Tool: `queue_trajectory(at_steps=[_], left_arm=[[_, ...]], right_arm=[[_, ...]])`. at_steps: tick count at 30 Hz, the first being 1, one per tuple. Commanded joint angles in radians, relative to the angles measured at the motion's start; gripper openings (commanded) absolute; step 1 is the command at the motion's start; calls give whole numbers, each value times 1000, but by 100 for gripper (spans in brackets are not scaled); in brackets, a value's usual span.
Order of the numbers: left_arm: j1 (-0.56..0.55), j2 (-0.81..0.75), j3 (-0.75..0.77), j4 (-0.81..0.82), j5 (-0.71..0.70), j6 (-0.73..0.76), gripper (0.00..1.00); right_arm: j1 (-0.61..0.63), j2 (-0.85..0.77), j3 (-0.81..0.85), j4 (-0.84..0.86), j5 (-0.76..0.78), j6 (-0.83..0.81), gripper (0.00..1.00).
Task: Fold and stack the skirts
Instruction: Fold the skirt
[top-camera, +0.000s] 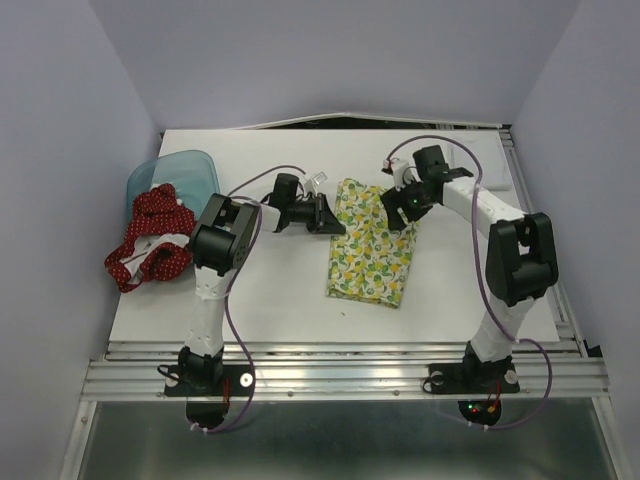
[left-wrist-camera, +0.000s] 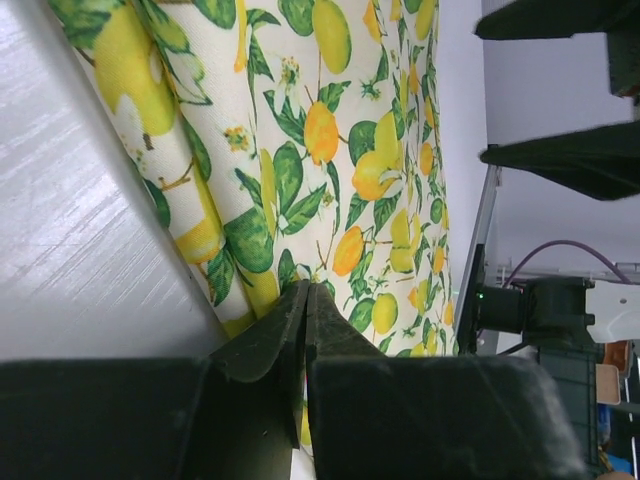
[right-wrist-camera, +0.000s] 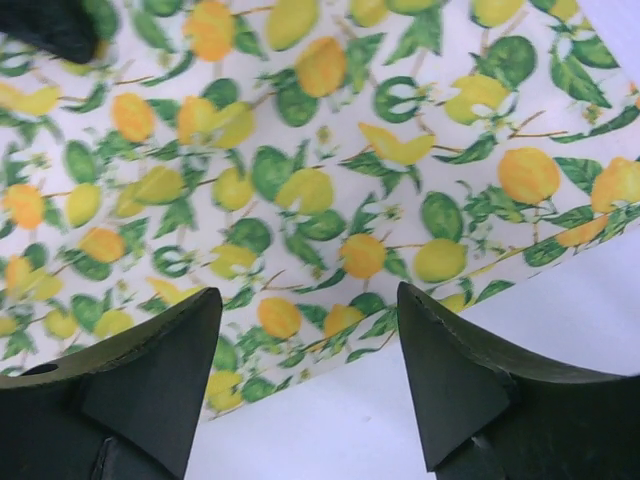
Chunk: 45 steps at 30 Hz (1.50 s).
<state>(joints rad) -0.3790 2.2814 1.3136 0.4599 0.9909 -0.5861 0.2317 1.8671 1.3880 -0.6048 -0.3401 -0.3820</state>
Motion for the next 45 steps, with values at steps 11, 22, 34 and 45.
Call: queue_trajectory(at_steps=[11, 22, 34, 45], left_arm=[[15, 26, 4, -124, -77, 52, 11], [19, 32, 15, -164, -71, 92, 11], [22, 35, 22, -167, -63, 86, 11], [25, 10, 15, -242, -87, 173, 11]], right_arm=[[575, -347, -417, 72, 243, 63, 53], [719, -322, -560, 281, 537, 84, 58], [739, -238, -695, 412, 575, 49, 16], [739, -370, -414, 121, 360, 86, 1]])
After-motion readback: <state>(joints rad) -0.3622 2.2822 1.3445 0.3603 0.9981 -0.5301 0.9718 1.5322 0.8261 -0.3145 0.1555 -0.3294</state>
